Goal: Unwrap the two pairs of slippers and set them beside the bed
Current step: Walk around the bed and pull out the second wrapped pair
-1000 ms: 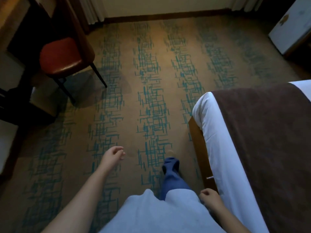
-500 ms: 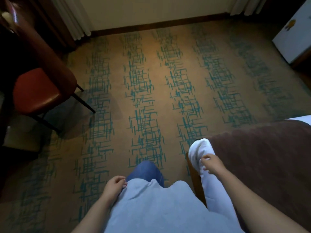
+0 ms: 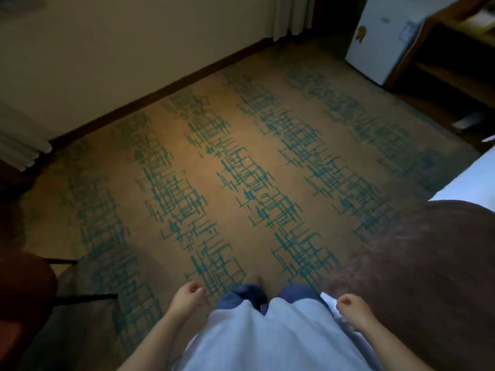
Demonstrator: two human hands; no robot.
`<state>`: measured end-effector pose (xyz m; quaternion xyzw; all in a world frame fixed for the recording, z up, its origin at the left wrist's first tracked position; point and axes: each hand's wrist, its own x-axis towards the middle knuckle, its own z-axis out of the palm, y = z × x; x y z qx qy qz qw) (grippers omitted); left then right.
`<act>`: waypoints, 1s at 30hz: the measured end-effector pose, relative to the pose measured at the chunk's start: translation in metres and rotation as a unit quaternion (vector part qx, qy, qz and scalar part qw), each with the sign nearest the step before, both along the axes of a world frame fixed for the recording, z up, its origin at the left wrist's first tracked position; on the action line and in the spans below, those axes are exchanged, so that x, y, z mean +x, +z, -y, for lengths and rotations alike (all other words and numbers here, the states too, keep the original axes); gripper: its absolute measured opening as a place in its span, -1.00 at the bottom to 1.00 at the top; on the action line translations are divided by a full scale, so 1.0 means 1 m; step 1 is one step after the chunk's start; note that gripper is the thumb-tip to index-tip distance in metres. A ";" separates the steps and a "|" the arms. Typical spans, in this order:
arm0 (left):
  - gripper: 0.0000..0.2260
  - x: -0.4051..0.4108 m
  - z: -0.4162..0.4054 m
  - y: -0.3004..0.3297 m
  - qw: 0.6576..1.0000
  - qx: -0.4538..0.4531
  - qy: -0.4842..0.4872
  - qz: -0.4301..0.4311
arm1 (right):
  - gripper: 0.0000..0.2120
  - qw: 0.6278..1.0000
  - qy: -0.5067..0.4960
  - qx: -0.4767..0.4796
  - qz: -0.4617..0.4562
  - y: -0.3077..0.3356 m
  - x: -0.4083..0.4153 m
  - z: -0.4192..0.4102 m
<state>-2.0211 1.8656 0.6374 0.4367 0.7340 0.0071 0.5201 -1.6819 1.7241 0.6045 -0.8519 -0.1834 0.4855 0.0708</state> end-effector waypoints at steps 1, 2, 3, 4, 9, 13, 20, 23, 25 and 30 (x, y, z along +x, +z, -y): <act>-0.83 0.010 -0.032 0.006 1.000 0.009 -0.029 -0.004 | -0.71 1.000 -0.019 -0.004 -0.002 0.003 -0.001 -0.009; -0.87 0.023 -0.064 0.012 0.999 0.017 -0.049 -0.001 | -0.74 0.999 -0.045 -0.006 -0.007 0.005 0.001 -0.017; -0.88 0.038 -0.093 0.017 0.997 0.026 -0.070 0.002 | -0.77 0.997 -0.071 -0.006 -0.008 0.006 0.002 -0.024; -0.88 0.053 -0.118 0.022 0.995 0.034 -0.089 0.008 | -0.80 0.996 -0.092 -0.006 -0.008 0.006 0.004 -0.030; -0.84 0.131 -0.218 0.023 0.988 0.042 -0.142 0.048 | -0.79 0.992 -0.114 -0.050 -0.033 -0.011 0.031 -0.073; -0.82 0.198 -0.276 0.015 0.984 0.035 -0.163 0.068 | -0.84 0.989 -0.139 -0.033 -0.047 -0.022 0.077 -0.143; -0.84 0.290 -0.368 0.010 0.969 0.007 -0.243 0.037 | -0.96 0.984 -0.177 0.023 -0.022 -0.004 0.199 -0.273; -0.87 0.333 -0.408 0.009 0.971 0.018 -0.238 0.032 | -0.94 0.984 -0.173 0.031 0.006 0.009 0.259 -0.321; -0.87 0.362 -0.428 0.008 0.971 0.005 -0.235 0.039 | -0.84 0.983 -0.180 0.038 0.016 0.014 0.293 -0.347; -0.82 0.440 -0.496 -0.011 0.949 -0.017 -0.314 0.023 | -0.74 0.976 -0.217 0.025 0.010 0.004 0.358 -0.390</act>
